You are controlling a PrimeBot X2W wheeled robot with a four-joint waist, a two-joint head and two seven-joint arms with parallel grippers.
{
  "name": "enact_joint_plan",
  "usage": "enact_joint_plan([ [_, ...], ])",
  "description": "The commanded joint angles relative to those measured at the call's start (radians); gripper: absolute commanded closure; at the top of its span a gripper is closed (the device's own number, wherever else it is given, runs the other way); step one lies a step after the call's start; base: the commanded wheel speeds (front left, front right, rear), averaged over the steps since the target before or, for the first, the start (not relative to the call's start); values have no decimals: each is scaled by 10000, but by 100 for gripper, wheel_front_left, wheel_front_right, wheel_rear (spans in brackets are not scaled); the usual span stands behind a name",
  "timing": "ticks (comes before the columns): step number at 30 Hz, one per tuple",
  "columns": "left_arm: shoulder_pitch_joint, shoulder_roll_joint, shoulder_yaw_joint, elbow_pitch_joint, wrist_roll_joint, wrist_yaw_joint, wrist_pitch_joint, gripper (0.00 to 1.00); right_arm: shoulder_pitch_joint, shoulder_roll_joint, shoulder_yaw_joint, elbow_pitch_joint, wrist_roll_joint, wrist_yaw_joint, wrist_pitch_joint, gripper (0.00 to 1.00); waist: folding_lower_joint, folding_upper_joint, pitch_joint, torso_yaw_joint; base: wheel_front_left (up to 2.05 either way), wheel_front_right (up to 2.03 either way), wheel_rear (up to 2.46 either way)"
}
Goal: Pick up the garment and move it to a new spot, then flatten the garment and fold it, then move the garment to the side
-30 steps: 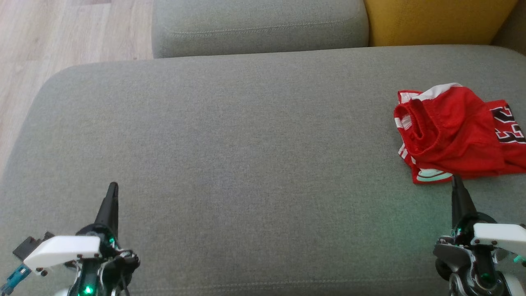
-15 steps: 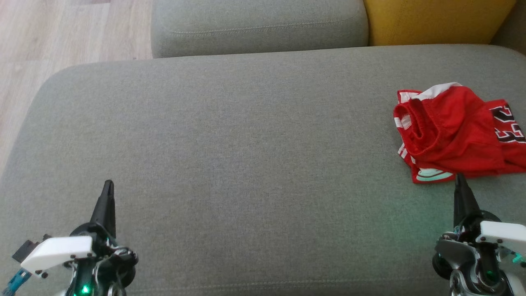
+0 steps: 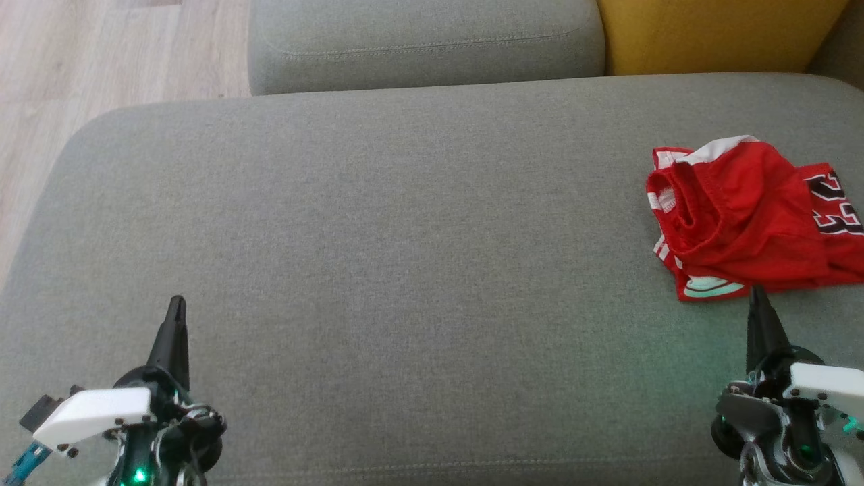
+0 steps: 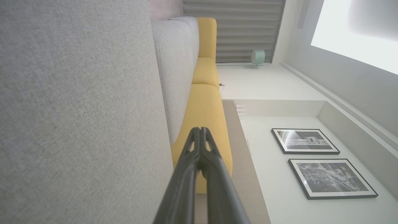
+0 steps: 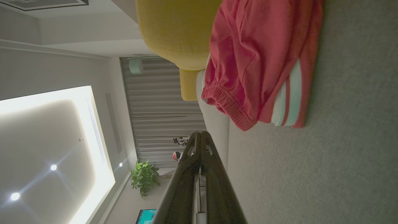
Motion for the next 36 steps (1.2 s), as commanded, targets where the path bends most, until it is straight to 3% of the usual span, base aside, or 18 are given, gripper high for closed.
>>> enact_joint_plan([
  [1,-593,67,354,-291,17,-71,76,100,-511,-138,176,-311,5,-7,-8,100,0,0,0,1,0,0,0],
  [36,-598,30,408,-289,61,-71,119,100,-518,-79,91,-306,-65,-7,60,100,0,0,0,1,0,0,0],
])
